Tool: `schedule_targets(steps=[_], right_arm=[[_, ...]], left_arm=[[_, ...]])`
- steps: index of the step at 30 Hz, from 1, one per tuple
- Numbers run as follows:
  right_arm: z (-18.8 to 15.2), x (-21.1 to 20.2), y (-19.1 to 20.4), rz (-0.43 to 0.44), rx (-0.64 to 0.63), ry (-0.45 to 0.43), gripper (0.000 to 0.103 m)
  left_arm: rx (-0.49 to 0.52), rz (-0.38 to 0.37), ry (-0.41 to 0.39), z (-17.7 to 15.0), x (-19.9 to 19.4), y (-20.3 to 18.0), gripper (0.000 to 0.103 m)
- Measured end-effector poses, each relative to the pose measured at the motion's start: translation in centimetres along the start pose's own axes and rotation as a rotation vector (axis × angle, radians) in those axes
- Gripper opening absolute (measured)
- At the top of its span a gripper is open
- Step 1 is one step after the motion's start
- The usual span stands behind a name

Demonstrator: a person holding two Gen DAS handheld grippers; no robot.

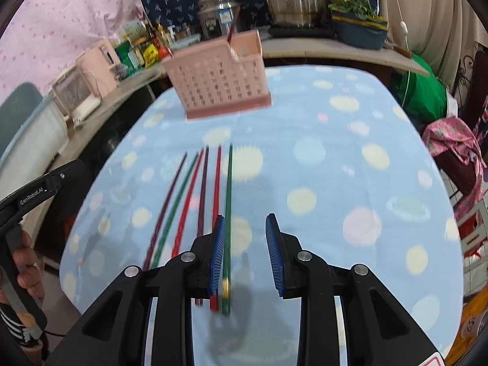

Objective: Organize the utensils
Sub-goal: 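Move both tools back to the remaining chopsticks, right tool toward a green one, then close the right tool on a green chopstick while the left tool closes on a dark red one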

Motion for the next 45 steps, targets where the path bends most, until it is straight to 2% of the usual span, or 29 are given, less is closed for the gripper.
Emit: schedule_targets(steps=[3,11,18,25,30,45], right_arm=[[-1.9,0.9,0.4,-0.037,-0.03,0.024,0.027],[-4.7,2.9,0.9,-0.032,-0.043,0.076,0.023],[-5.2,3.6,0.9,-0.033,-0.045,0.097,0.014],[-5.5,3.8,0.8,-0.028,-0.046,0.102,0.013],[-5.7,4.0,0.7,-0.034,-0.045,0.112,0.008],[-5.5,3.8,0.2,-0.034,-0.026,0.103,0.007]], left_arm=[[0.011,-0.007,0.027,-2.3,0.2,-0.4,0.052],[0.044,-0.018,0.096,-6.7,1.0,-1.5,0.052],[0.049,-0.031,0.114,-7.4,1.2,-1.8,0.052],[0.06,-0.046,0.129,-8.0,1.2,-2.3,0.052],[0.075,-0.06,0.143,-8.6,1.3,-2.9,0.052],[0.112,-0.111,0.202,-10.1,2.1,-4.7,0.051]])
Point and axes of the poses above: each gripper's, at about its wrist camera, not at the fingertips, and x roughly the way its jaws point, y to its left, z to its top, the point moved 3 cm from there along x, roughly the way its jaws point, and after that the axes turned 15 degrees about z, right-handed, at the moved point
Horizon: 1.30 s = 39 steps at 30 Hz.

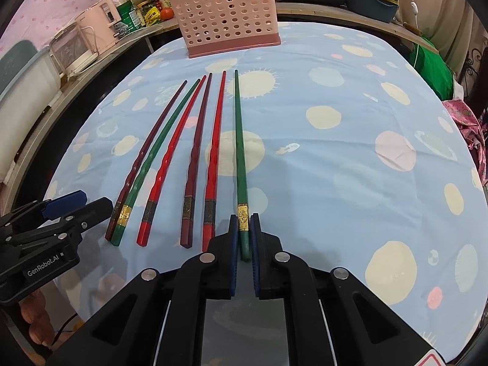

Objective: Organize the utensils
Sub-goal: 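Close the right tool on a green chopstick while the left tool closes on a dark red one, then lift both held chopsticks and carry them over the pink basket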

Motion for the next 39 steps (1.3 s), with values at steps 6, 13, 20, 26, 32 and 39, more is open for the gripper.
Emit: schedule_targets(steps=[6,13,20,26,32,39], right_arm=[[0.0,0.0,0.0,0.0,0.0,-0.001,0.007],[-0.1,0.0,0.0,-0.002,-0.002,0.0,0.007],[-0.1,0.0,0.0,0.0,-0.001,-0.001,0.007],[-0.1,-0.2,0.1,0.0,-0.002,-0.005,0.007],[0.7,-1.9,0.6,0.013,-0.01,-0.044,0.007],[3.3,-5.7,1.3,0.033,-0.017,-0.142,0.007]], left_arm=[[-0.008,-0.009,0.024,-0.4,0.7,-0.1,0.049],[0.003,0.008,0.017,-0.6,0.8,-0.2,0.048],[0.018,0.027,0.002,-0.7,0.8,0.0,0.017],[0.025,0.002,0.011,-0.7,0.6,0.0,0.007],[0.0,-0.018,-0.016,0.1,-1.0,0.5,0.007],[-0.049,-0.037,-0.076,2.4,-4.1,1.7,0.007]])
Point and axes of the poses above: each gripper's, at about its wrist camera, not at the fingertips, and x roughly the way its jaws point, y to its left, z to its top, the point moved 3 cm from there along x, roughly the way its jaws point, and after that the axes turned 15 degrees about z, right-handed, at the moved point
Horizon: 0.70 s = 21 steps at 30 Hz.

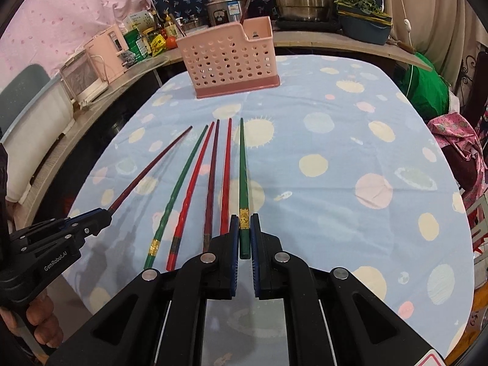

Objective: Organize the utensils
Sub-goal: 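Lift both held chopsticks and carry them over the pink basket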

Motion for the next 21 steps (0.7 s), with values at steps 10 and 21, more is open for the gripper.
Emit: schedule_targets(steps=[10,21], right_arm=[[6.7,-4.7,-0.1,0.022,-0.004,-0.155,0.007],[14.3,-6.7,-0.9,0.062,-0.005,-0.277,0.007]], left_arm=[[-0.077,-0.017,-0.116,6.0,-3.9,2.0,0.007],[-0.139,-0.018,-0.244,14.8,-5.8,3.7,0.007]])
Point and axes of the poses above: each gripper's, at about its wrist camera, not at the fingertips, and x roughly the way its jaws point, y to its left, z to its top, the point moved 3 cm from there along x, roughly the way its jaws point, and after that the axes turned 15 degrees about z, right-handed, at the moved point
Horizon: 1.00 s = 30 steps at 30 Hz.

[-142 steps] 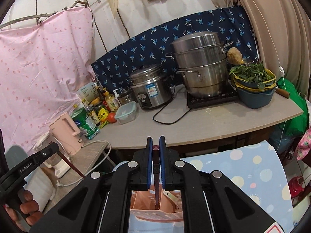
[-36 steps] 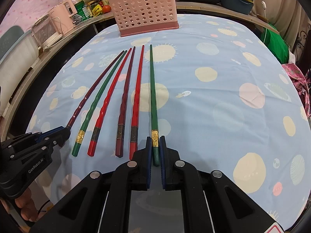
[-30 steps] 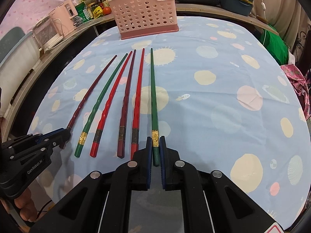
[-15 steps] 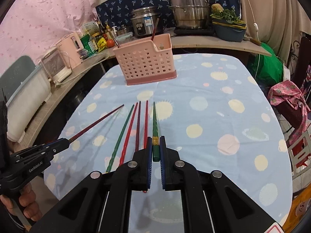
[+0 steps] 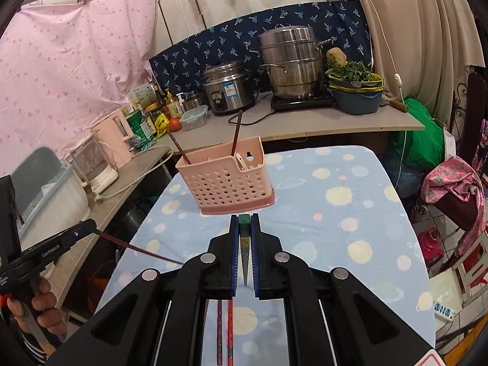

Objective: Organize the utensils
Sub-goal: 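Lift both held chopsticks and carry them over the pink basket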

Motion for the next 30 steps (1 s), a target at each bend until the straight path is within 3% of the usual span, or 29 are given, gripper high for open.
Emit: schedule_targets(steps=[10,22,26,30], right_arm=[[7.6,1.1,-0.3,0.068,0.022,-0.114,0.007],[18.4,6.0,0.6,0.137,0.019,-0.289,0.007],[19.9,8.8,-0.2,0.129,0.022,-0.291,0.007],[19.4,11.8,-1.5,0.105,0.028,-0.244,0.007]], left_arm=[[-0.044,-0.036,-0.076,7.8,0.7,-0.7,0.007],[-0.134,-0.049,-0.276,19.0,0.5,-1.3,0.007],[-0.138,-0.038,-0.298,20.8,1.9,-2.0,0.007],[-0.125,-0.012,-0.269,21.3,4.9,-2.4,0.007]])
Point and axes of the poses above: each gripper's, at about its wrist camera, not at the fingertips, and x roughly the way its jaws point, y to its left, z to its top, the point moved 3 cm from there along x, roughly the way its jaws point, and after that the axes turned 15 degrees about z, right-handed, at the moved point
